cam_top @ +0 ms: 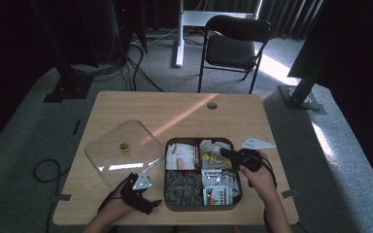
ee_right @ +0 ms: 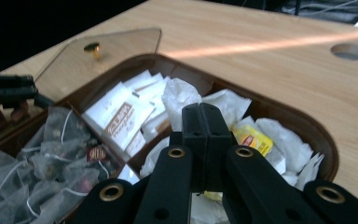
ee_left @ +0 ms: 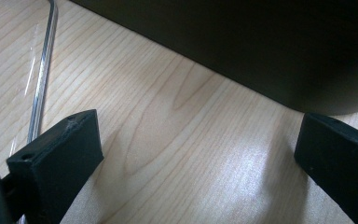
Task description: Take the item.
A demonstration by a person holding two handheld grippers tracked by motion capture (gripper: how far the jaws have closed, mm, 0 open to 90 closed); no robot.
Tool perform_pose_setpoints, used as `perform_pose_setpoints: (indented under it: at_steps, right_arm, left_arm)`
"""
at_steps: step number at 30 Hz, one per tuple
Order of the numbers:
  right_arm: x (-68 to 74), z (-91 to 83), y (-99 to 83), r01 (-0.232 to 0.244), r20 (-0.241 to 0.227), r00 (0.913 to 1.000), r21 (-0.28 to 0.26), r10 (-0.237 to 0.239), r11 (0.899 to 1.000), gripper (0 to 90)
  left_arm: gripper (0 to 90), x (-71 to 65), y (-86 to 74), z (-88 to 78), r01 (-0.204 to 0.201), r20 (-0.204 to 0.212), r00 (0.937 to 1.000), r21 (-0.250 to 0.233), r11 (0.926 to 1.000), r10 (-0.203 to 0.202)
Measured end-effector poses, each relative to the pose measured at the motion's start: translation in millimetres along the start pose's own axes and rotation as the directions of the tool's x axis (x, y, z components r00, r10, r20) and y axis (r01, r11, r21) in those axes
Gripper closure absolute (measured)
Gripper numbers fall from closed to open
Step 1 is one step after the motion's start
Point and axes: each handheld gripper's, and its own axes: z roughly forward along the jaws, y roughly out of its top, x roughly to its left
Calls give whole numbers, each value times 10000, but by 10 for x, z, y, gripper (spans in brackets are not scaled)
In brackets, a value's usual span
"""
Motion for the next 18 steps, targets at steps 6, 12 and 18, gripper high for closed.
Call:
perform_pose_setpoints:
  at_steps: [6, 12, 18]
  right_arm:
    - [-2, -54, 54, -92, -105, 9999, -293, 89, 9995, 900]
    - [-22, -106, 131, -172, -91, 9998, -572, 167, 9982, 900]
    - [-49, -160, 207, -276, -86, 9996, -849, 269, 9960, 900]
  left_arm:
    - [7, 0, 0, 0, -5, 3, 10000, 2, 10000, 5]
    - [7, 0, 0, 0, 6, 1, 10000, -7, 10000, -6]
    - [7, 0, 0, 1, 9, 2, 10000, -10, 10000, -9]
